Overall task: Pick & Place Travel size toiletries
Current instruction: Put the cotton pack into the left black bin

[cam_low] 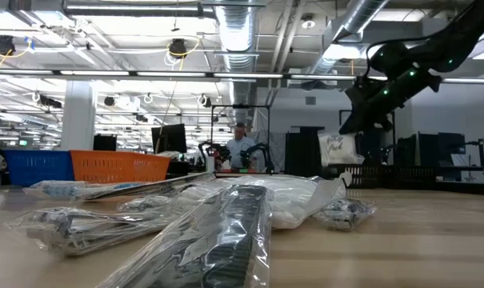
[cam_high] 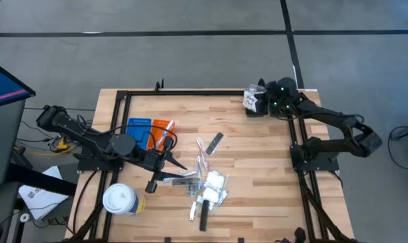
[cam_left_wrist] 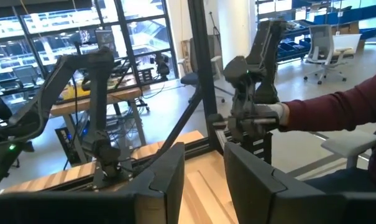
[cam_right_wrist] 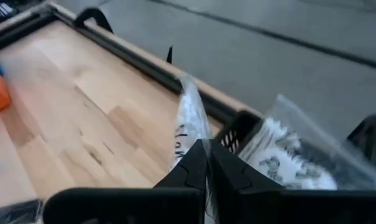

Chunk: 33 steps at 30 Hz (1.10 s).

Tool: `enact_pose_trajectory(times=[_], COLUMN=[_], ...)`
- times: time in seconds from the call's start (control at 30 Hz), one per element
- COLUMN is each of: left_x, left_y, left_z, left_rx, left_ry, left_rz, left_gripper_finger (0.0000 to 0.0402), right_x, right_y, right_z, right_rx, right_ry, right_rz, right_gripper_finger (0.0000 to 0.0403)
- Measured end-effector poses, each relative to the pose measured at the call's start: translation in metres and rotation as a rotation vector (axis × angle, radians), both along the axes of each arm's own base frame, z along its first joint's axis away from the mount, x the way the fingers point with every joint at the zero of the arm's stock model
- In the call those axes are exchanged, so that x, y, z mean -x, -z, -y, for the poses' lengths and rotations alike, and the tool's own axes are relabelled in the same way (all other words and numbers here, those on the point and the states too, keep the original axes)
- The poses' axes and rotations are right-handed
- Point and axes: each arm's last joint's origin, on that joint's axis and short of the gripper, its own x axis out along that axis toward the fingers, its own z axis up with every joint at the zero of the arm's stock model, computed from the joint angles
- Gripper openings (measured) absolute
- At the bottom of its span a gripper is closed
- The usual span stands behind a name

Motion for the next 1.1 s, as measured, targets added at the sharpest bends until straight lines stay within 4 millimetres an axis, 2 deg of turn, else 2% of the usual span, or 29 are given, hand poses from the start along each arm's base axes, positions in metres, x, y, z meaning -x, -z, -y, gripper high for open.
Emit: enact_pose_trajectory(times=[0.2,0.33,0.67,0.77,0.97,1.1], left_x=[0.0,0.0,0.0,0.0,0.0,0.0], left_y=[0.001,0.001,0.001,0.0,0.001,0.001], left_z=[0.0,0.0,0.0,0.0,0.001,0.001], left_rx=[-0.002,-0.002,0.002,0.004,0.0,-0.001], left_ry=[0.0,0.0,0.0,0.0,0.006,0.006], left_rz=[-0.005,-0.005,-0.001,0.002,-0.002,-0.003], left_gripper_finger=[0.0107,0.0107,0.0104,0.0104,0.0104,0.0104], right_x=[0.009,0.015,0.009,0.012,0.012,0.008], right_y=[-0.02,-0.023,0.009,0.018,0.03,0.035], right_z=[-0.005,-0.007,0.004,0.011,0.022,0.022], right_rx=[0.099,0.113,0.002,-0.021,-0.041,-0.016], right_ry=[0.027,0.034,0.006,0.066,0.098,0.048], right_rz=[0.043,0.019,-0.11,-0.155,-0.153,-0.195], right_gripper_finger=[0.0,0.0,0.0,0.0,0.0,0.0002])
